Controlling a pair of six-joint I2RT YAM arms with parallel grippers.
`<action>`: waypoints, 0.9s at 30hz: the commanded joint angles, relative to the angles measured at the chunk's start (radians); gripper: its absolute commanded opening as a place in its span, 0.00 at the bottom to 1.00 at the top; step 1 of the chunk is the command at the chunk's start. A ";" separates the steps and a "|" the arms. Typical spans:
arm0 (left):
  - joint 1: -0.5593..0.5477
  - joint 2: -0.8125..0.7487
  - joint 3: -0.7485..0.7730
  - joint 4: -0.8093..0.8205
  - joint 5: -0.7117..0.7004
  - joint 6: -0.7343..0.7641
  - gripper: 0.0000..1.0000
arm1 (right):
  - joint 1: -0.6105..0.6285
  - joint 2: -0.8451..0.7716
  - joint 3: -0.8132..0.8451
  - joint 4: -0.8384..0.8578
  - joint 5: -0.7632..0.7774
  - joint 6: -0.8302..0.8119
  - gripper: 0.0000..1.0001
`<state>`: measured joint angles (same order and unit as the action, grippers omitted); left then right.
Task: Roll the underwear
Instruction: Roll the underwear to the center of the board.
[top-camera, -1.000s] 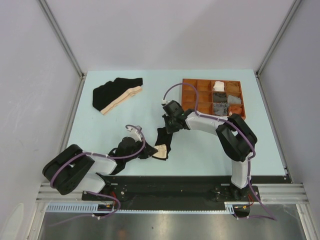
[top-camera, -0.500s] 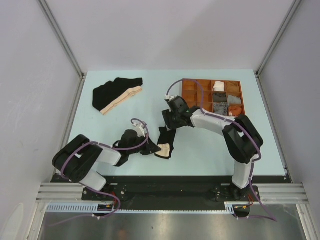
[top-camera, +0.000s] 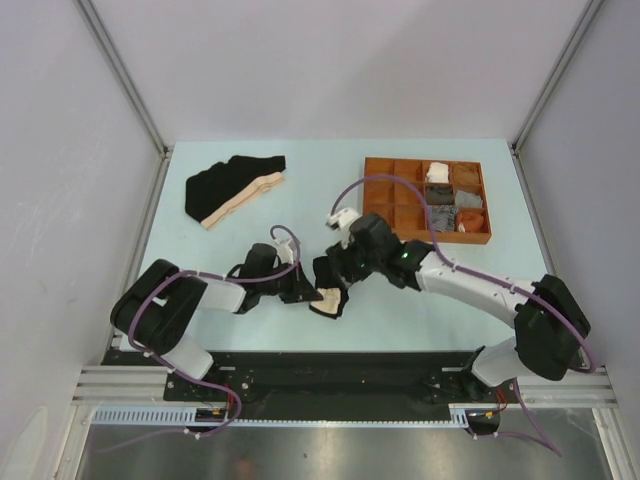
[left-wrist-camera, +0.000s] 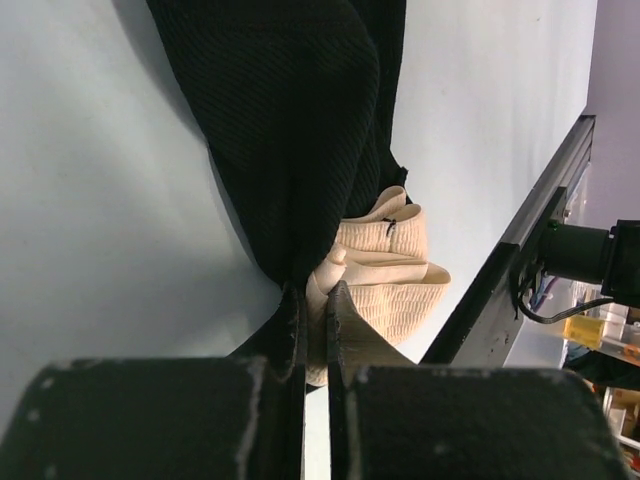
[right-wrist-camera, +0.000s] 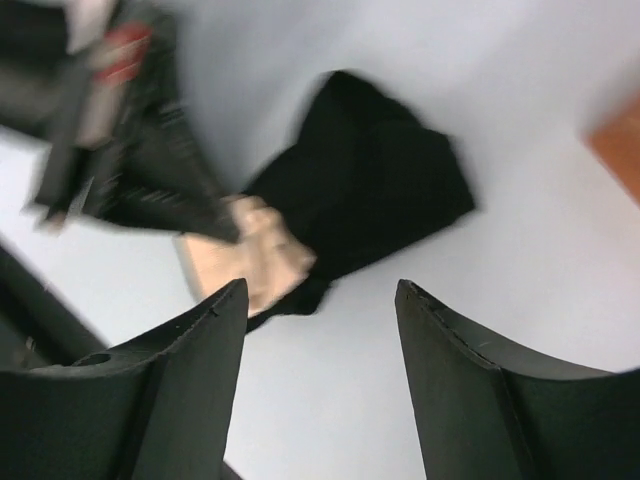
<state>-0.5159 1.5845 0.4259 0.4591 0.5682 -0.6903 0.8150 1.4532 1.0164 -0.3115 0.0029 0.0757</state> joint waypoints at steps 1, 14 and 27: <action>0.002 0.040 -0.013 -0.232 -0.025 0.081 0.00 | 0.168 0.021 -0.045 0.113 -0.035 -0.123 0.64; 0.039 0.031 0.014 -0.278 0.041 0.057 0.00 | 0.375 0.182 -0.111 0.262 0.141 -0.188 0.62; 0.056 0.017 0.020 -0.315 0.058 0.060 0.00 | 0.378 0.297 -0.141 0.275 0.304 -0.133 0.52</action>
<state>-0.4690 1.5848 0.4736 0.3111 0.6392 -0.6727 1.2118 1.6936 0.8913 -0.0383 0.2157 -0.0784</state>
